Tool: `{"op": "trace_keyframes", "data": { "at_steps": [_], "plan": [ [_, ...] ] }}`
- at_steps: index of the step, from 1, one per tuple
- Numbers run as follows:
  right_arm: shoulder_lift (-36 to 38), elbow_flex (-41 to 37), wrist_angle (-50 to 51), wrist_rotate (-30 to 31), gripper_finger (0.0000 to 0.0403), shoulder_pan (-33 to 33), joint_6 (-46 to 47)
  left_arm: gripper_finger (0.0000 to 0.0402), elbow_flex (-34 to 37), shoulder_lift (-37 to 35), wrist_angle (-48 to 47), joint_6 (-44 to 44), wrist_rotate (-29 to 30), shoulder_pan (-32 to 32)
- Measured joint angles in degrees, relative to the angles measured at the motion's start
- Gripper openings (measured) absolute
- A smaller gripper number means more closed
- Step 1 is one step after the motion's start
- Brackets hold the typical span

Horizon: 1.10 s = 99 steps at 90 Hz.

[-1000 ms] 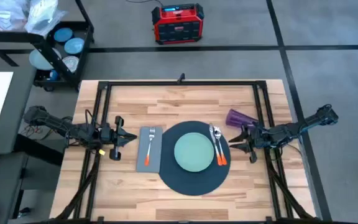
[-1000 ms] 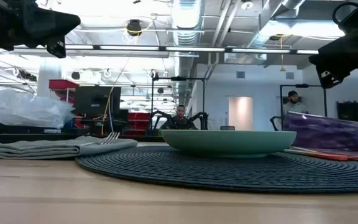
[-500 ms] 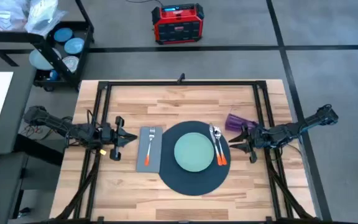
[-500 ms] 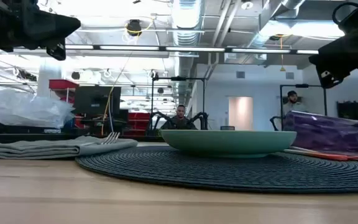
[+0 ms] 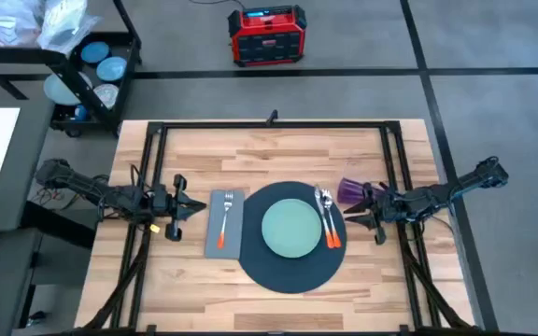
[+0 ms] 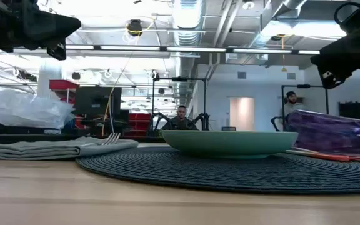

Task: Set table place
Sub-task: Move the purple glass to the right side of the blue placemat

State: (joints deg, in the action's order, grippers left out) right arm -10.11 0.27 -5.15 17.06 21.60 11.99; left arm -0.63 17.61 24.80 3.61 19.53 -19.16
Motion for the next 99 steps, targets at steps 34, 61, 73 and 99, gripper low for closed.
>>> {"op": "trace_keyframes", "data": {
  "at_steps": [34, 61, 73, 99],
  "plan": [
    [0.01, 0.0, 0.02, 0.02, 0.0089, -1.55, 0.02, 0.0001, 0.01, 0.0, -0.18, -0.27, 0.0, 0.02],
    [0.0, 0.0, 0.02, 0.02, 0.0089, -1.51, 0.02, 0.0001, 0.0, -0.02, -0.36, -0.95, 0.0, 0.02],
    [0.02, -0.02, 0.0, 0.02, 0.0089, -1.51, 0.04, 0.0001, 0.01, 0.0, -1.55, -1.0, 0.0, 0.02],
    [0.01, -0.02, 0.0, 0.02, 0.0088, -1.51, -0.01, 0.0001, -0.01, -0.02, -1.46, -0.42, 0.28, 0.02]
  ]
}}
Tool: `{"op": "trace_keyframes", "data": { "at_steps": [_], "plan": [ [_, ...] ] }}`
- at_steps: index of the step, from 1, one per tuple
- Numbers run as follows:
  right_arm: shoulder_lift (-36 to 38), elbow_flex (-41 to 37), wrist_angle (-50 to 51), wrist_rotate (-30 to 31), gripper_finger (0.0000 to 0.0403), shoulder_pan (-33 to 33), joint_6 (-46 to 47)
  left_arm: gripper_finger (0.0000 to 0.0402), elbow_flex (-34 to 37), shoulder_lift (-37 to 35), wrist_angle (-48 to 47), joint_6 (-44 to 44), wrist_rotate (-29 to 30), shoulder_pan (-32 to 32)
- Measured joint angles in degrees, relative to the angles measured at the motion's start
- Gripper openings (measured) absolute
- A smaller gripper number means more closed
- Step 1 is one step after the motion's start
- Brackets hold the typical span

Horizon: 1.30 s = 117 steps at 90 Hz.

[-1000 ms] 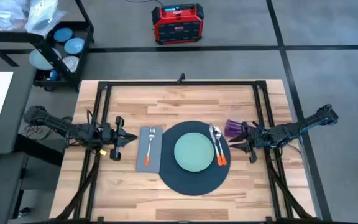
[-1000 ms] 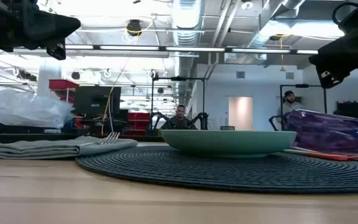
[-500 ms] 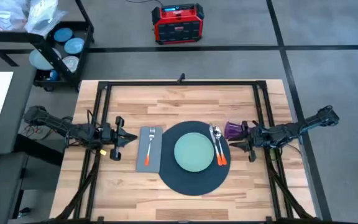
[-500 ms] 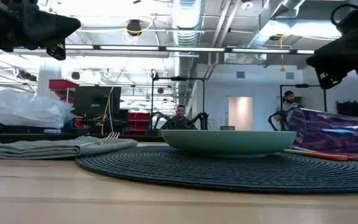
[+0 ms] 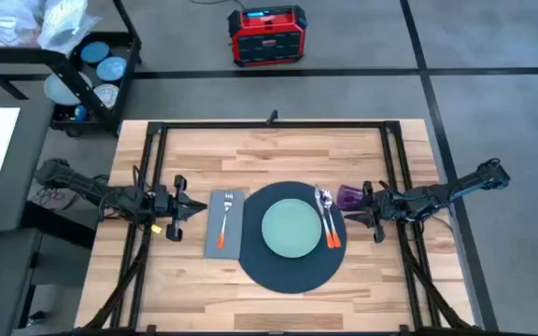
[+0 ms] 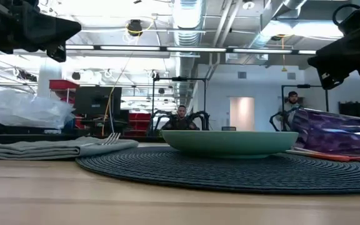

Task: Set table place
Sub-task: Move the purple glass to the right side of the blue placemat

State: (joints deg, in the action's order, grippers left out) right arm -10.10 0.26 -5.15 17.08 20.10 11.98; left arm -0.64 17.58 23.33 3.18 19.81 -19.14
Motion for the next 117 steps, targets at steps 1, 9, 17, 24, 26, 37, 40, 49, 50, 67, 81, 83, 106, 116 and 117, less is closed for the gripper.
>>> {"op": "trace_keyframes", "data": {
  "at_steps": [1, 9, 17, 24, 26, 37, 40, 49, 50, 67, 81, 83, 106, 116, 117],
  "plan": [
    [0.0, 0.0, 0.0, 0.0, 0.0088, 0.0, -0.01, 0.0001, 0.01, 0.0, 0.0, 0.0, 0.0, 0.0],
    [0.0, 0.0, 0.0, -0.02, 0.0087, 0.0, 0.01, 0.0001, 0.0, 0.0, 0.02, 0.0, 0.02, 0.0],
    [0.01, 0.0, 0.0, -0.02, 0.0087, 0.0, 0.02, 0.0001, 0.0, 0.0, 0.02, -0.02, 0.04, 0.0],
    [0.01, 0.0, 0.0, -0.02, 0.0087, 0.0, 0.01, 0.0001, 0.02, 0.0, 0.04, -0.24, 0.04, 0.0],
    [0.01, 0.0, 0.0, -0.02, 0.0087, 0.0, 0.02, 0.0001, 0.01, 0.0, 0.04, -0.27, 0.05, 0.0],
    [0.01, 0.0, 0.0, 0.0, 0.0087, 0.0, 0.01, 0.0001, 0.02, 0.0, 0.04, -0.35, 0.13, 0.0],
    [0.0, 0.0, 0.0, -0.02, 0.0087, 0.0, 0.01, 0.0001, 0.0, 0.0, 0.04, -0.38, 0.15, 0.0],
    [0.01, 0.0, 0.0, -0.02, 0.0087, 0.0, 0.01, 0.0001, 0.01, 0.0, 0.04, -0.36, 0.17, 0.0],
    [0.01, 0.0, 0.0, -0.02, 0.0087, 0.0, 0.01, 0.0001, 0.01, 0.0, 0.04, -0.24, 0.17, 0.0],
    [0.01, 0.01, 0.0, -0.02, 0.0087, 0.0, -0.3, 0.0001, 0.01, 0.0, 0.11, 0.39, 0.39, 0.0],
    [-0.01, 0.0, 0.0, -0.02, 0.0087, 0.0, -0.43, 0.0001, 0.01, 0.0, 0.09, 0.25, 0.39, 0.0],
    [0.01, 0.0, 0.0, -0.02, 0.0087, 0.0, -0.41, 0.0001, 0.01, 0.0, 0.07, 0.24, 0.39, 0.0],
    [0.01, 0.0, 0.0, -0.02, 0.0087, 0.0, -0.47, 0.0001, 0.01, 0.0, -0.09, 0.02, 0.38, 0.0],
    [0.01, 0.0, 0.0, -0.02, 0.0087, 0.0, -0.45, 0.0001, 0.02, 0.0, -0.13, 0.15, 0.37, 0.0],
    [0.0, 0.0, 0.0, -0.02, 0.0087, 0.0, -0.45, 0.0001, 0.01, 0.0, -0.14, 0.15, 0.37, 0.0]
  ]
}}
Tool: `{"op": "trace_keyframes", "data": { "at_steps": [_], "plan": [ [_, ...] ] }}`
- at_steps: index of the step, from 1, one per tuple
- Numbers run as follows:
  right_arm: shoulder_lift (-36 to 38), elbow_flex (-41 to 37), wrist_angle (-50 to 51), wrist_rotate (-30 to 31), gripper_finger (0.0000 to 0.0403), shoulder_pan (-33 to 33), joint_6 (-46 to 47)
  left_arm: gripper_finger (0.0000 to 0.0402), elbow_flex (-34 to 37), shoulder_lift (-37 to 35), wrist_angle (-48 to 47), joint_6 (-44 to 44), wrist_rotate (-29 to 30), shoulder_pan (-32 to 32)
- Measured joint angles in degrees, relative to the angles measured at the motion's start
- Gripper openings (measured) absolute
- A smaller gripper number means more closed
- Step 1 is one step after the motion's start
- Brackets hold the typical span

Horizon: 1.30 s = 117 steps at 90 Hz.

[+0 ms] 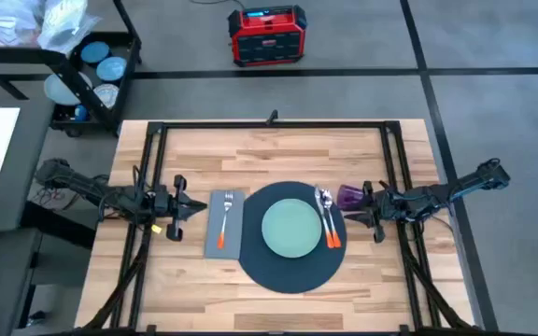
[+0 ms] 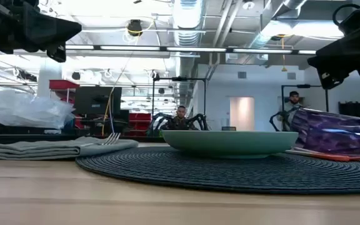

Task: Set table place
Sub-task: Move the purple glass to the right side of the blue placemat

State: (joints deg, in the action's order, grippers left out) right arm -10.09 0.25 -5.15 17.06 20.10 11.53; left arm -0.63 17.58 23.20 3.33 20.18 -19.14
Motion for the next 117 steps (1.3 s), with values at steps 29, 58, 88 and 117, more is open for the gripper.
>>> {"op": "trace_keyframes", "data": {
  "at_steps": [29, 58, 88, 117],
  "plan": [
    [0.0, 0.0, 0.0, 0.0, 0.0087, 0.0, 0.0, 0.0001, 0.0, 0.0, -0.28, 0.04, 0.0, 0.0],
    [-0.02, 0.4, -0.39, 4.78, 0.0087, -0.1, 2.75, 0.0001, -0.01, 0.0, -0.32, 0.87, -0.02, 0.0],
    [-14.37, 50.33, 49.13, 18.7, 0.006, -5.6, 0.61, 0.0001, -0.01, 0.0, -0.14, 0.92, 2.01, 0.0],
    [-50.32, 88.85, 91.66, 4.54, 0.0056, -19.44, 7.89, 0.0001, -0.06, -0.02, -0.16, 0.64, 1.97, 0.0]
  ]
}}
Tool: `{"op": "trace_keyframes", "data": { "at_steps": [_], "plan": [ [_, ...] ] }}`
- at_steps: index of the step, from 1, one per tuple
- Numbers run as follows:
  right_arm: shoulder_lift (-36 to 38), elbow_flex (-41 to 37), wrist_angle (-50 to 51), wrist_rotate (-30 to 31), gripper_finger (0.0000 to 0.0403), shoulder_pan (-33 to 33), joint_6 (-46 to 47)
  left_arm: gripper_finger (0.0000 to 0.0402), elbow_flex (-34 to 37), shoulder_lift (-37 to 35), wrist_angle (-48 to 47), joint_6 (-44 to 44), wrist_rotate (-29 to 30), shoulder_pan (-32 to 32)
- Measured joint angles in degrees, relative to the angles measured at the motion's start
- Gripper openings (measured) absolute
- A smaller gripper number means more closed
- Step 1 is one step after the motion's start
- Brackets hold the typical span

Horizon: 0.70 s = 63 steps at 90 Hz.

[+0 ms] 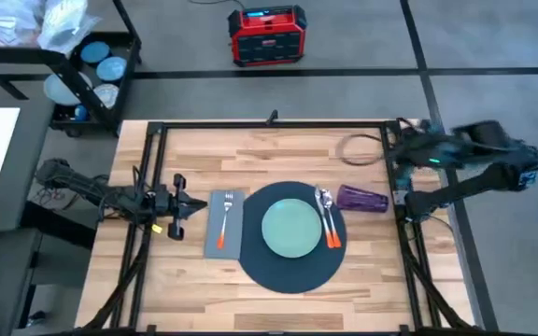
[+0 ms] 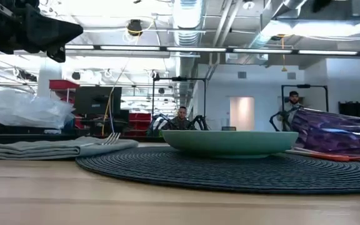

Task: Set table place
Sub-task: Move the purple glass to the right side of the blue placemat

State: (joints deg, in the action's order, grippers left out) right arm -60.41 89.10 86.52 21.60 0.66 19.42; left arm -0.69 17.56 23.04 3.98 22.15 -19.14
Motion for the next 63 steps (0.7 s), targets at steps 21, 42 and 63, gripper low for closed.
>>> {"op": "trace_keyframes", "data": {
  "at_steps": [21, 42, 63],
  "plan": [
    [-12.7, 0.55, 1.21, -14.61, 0.0056, -12.75, -8.48, 0.0001, 0.0, 0.02, -1.71, -3.15, -0.07, -0.02],
    [-18.91, -2.15, 3.17, -24.43, 0.0059, -18.09, -7.5, 0.0001, 0.0, 0.04, -5.96, -4.65, -0.13, -0.02],
    [-25.6, -3.25, 3.18, -27.11, 0.0087, -18.75, -8.17, 0.0001, 0.0, 0.04, -5.72, -4.64, -0.12, 0.0]
  ]
}}
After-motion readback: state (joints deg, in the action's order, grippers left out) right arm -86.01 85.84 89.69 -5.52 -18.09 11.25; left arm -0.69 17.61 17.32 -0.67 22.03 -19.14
